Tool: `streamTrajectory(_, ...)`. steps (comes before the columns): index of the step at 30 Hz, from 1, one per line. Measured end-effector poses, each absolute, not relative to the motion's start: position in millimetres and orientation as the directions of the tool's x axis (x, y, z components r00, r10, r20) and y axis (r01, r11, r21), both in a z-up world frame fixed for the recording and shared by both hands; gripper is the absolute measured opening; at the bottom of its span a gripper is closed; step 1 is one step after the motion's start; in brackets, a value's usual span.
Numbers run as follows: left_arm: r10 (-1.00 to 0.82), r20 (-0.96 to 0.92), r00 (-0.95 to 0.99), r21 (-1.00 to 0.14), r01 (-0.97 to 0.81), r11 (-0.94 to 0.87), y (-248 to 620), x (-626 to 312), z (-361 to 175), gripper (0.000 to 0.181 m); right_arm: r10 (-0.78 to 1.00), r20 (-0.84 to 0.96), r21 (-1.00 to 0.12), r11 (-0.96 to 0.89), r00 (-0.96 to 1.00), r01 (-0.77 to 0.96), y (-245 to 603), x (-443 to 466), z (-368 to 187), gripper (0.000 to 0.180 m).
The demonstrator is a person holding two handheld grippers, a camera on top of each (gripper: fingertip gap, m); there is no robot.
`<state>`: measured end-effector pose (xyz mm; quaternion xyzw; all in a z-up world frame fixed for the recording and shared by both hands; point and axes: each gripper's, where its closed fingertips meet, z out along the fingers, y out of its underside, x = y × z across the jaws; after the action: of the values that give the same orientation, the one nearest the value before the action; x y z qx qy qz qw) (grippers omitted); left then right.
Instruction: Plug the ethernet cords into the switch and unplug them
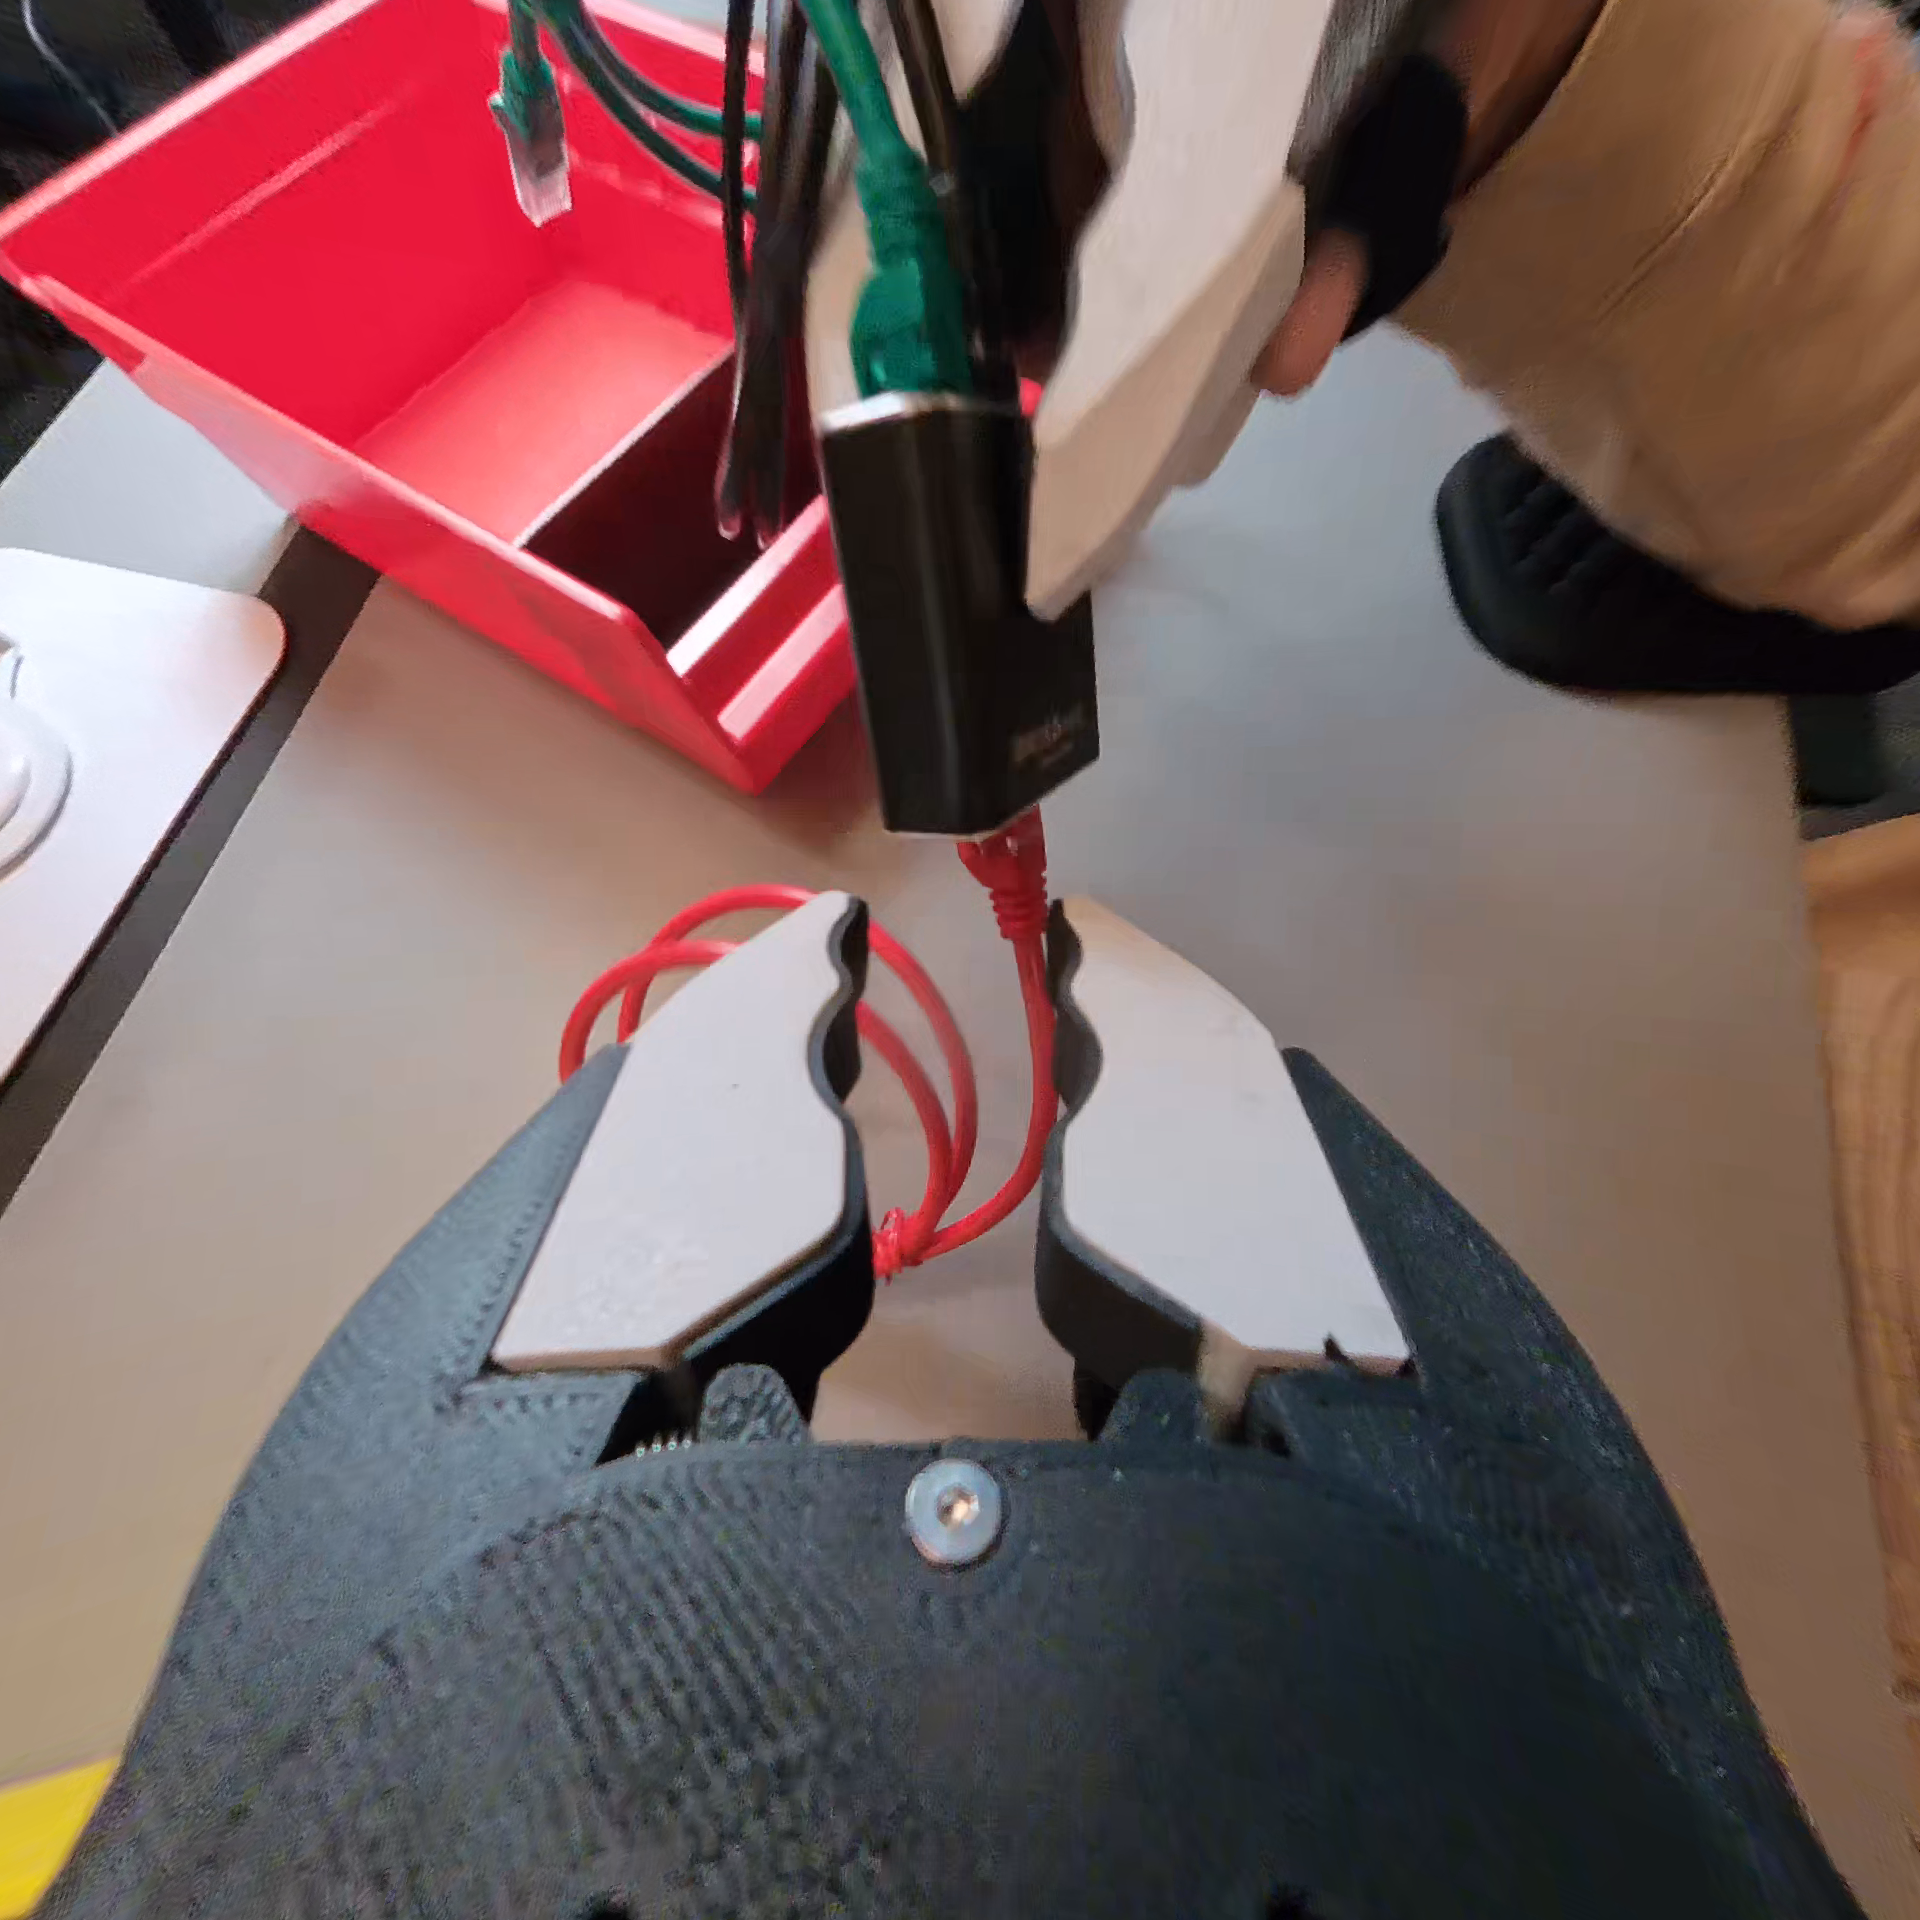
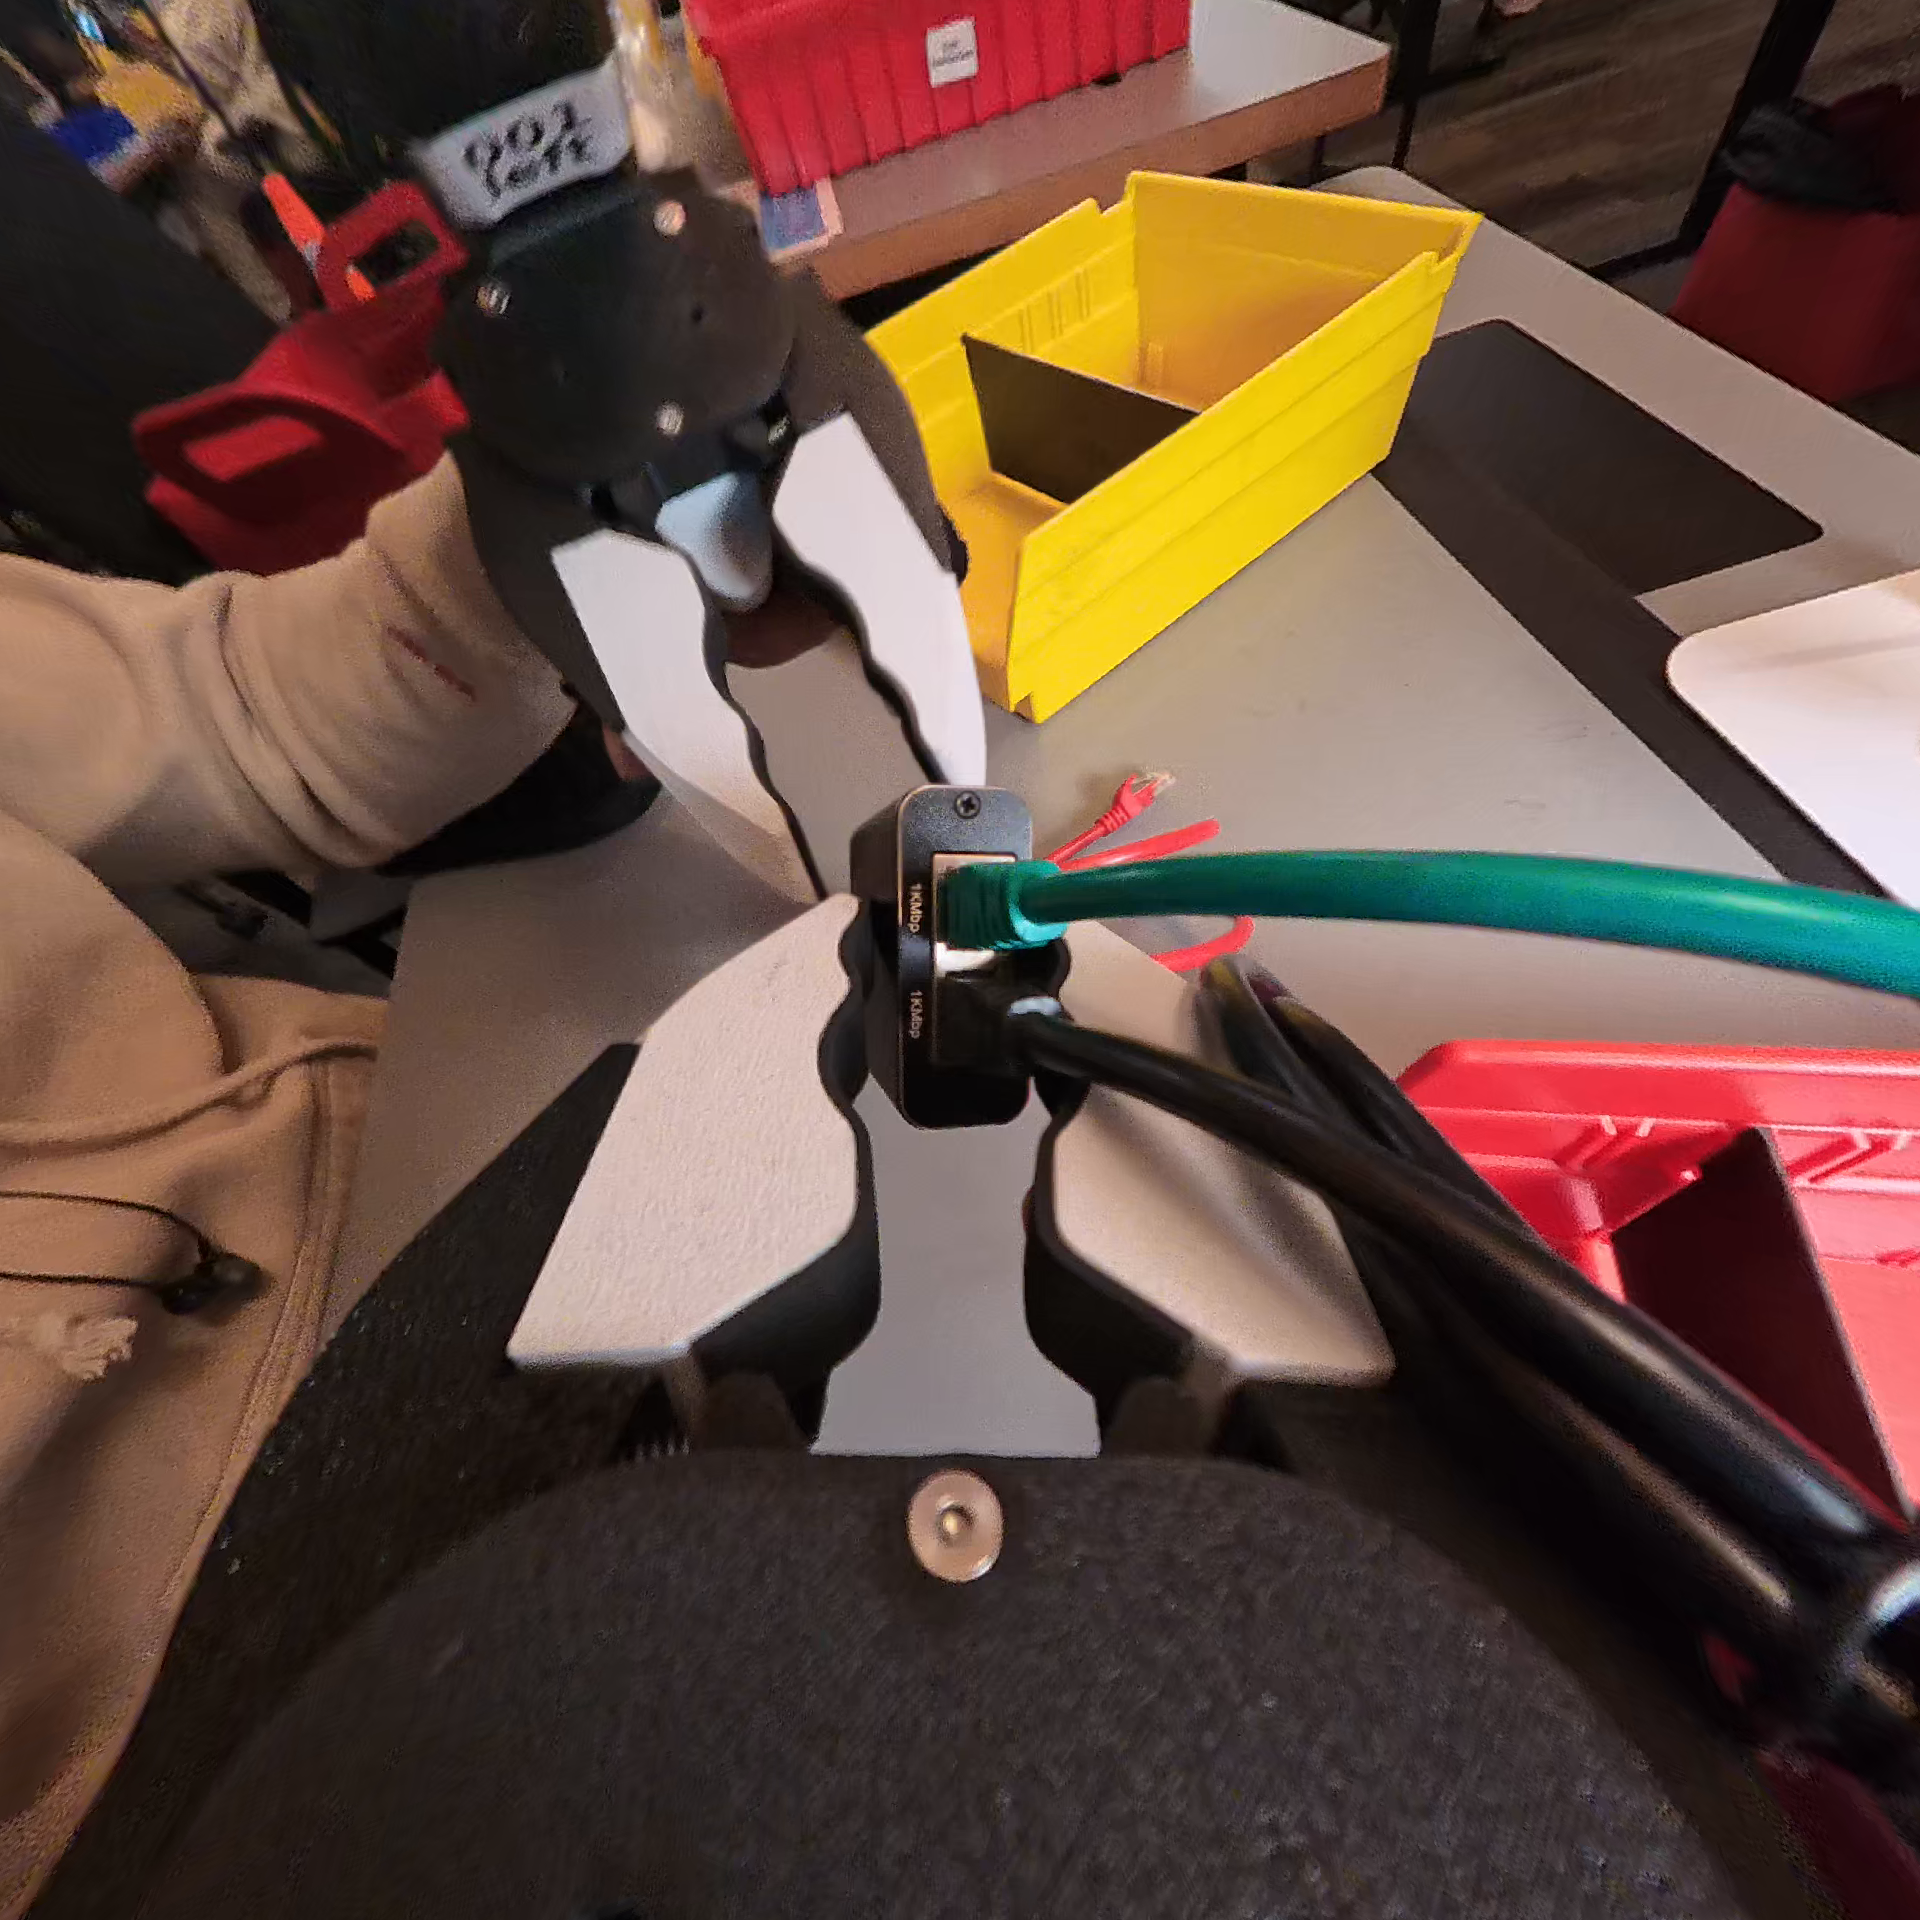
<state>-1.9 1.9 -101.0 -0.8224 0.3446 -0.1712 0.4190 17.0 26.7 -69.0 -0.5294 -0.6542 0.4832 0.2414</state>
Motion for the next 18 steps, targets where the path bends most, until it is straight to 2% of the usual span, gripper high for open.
streamTrajectory(4,-0.783,0.111,0.612,-0.869,-0.322,-0.375,-10.6,20.1,-84.5,0.047,0.91,-0.147,-0.878,0.061,-0.389,0.475,7.2,22.1,-64.5,0.028)
streamTrajectory(7,-0.793,0.092,0.603,-0.882,-0.32,-0.345,-9.1,31.3,-82.7,0.028,0.907,-0.097,-0.869,0.123,-0.411,0.478,-1.7,24.3,-62.6,0.031)
streamTrajectory(11,-0.745,0.338,0.574,-0.904,-0.023,-0.427,-1.2,29.2,-54.6,0.025,0.947,-0.122,-0.895,0.024,-0.296,0.446,14.0,19.9,-45.1,0.045)
streamTrajectory(13,-0.709,0.442,0.55,-0.881,0.117,-0.458,4.0,17.9,-43.9,0.025,0.959,-0.089,-0.872,0.056,-0.269,0.486,20.1,24.2,-52.5,0.049)
streamTrajectory(16,-0.64,0.574,0.51,-0.815,0.288,-0.502,14.5,-6.2,-42.2,0.024,0.886,-0.149,-0.777,0.17,-0.439,0.606,-5.6,47.9,-81.2,0.046)
streamTrajectory(18,-0.592,0.64,0.49,-0.767,0.36,-0.532,21.4,-19.0,-48.7,0.024,0.796,-0.129,-0.683,0.361,-0.592,0.634,-24.8,70.2,-108.3,0.041)
